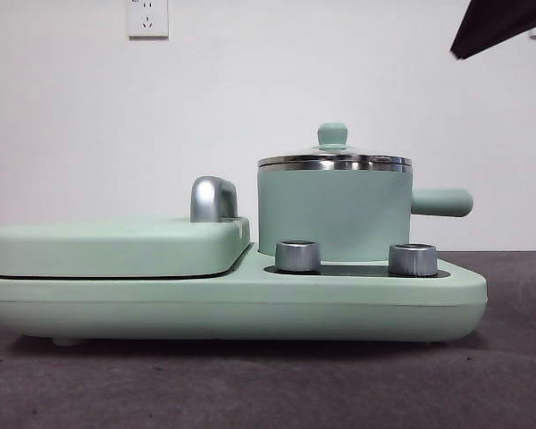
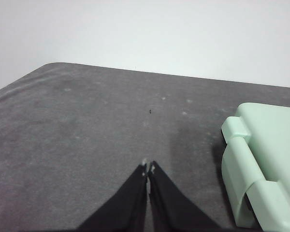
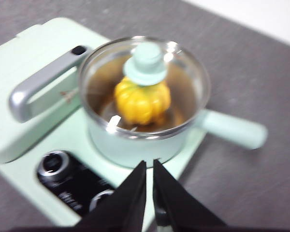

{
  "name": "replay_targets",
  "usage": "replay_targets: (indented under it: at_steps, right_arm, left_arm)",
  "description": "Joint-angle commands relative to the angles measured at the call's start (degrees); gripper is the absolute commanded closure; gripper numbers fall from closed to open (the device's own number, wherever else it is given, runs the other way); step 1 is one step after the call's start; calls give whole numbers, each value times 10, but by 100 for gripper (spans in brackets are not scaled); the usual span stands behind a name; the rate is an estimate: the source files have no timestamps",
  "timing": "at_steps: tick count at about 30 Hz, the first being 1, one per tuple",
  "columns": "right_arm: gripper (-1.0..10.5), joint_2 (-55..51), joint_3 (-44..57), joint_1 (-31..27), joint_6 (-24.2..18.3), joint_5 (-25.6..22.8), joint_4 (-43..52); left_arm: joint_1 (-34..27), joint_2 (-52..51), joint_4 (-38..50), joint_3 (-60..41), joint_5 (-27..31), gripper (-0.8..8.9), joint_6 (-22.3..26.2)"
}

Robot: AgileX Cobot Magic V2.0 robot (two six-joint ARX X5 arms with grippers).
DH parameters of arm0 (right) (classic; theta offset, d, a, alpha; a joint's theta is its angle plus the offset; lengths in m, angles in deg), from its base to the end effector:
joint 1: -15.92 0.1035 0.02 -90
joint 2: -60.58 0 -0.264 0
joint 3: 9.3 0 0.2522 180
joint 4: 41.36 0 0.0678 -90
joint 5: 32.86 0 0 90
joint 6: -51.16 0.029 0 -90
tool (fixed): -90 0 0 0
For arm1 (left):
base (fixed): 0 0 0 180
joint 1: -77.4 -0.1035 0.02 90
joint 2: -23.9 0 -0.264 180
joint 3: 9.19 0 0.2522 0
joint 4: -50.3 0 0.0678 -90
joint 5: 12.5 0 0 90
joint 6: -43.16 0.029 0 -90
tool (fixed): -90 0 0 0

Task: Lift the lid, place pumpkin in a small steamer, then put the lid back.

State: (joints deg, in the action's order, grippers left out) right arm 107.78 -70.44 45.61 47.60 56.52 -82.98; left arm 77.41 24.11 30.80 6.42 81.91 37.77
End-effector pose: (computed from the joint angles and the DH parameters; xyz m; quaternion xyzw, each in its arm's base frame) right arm 0.1488 0.0845 0.3130 -0.0917 0.2232 0.2507 0.9375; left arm 0.0956 0.0022 0.1645 -0.0456 0.0339 0.0400 0.9976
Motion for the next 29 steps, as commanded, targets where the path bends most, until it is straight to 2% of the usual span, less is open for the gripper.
replay_targets:
  at_steps: [1,6,9,14,17,26,29]
  right_arm:
    - [928,-28,30,-25,-28,-13,40]
    - [928,-125,175,-108,-10,-13,208]
    - [928,-202,271,-157,9,-13,277]
    - [928,-328,377,-218,14,-13,281]
    - [928,-374,405,-244,15,-13,269]
    - [928,-470,467,-262,21,-13,263]
    - [928,-470,467,-262,21,-13,261]
  left_arm:
    - [0,0,9,-11,1,807,-1]
    - [0,0,9,-11,1,807,-1]
    - [0,0,9,-11,1,807,-1]
    - [0,0,9,-11,1,807,-1]
    - [0,0,9,-11,1,807,-1]
    - [0,0,10,-11,1,807,-2]
    - [0,0,10,-11,1,807,-1]
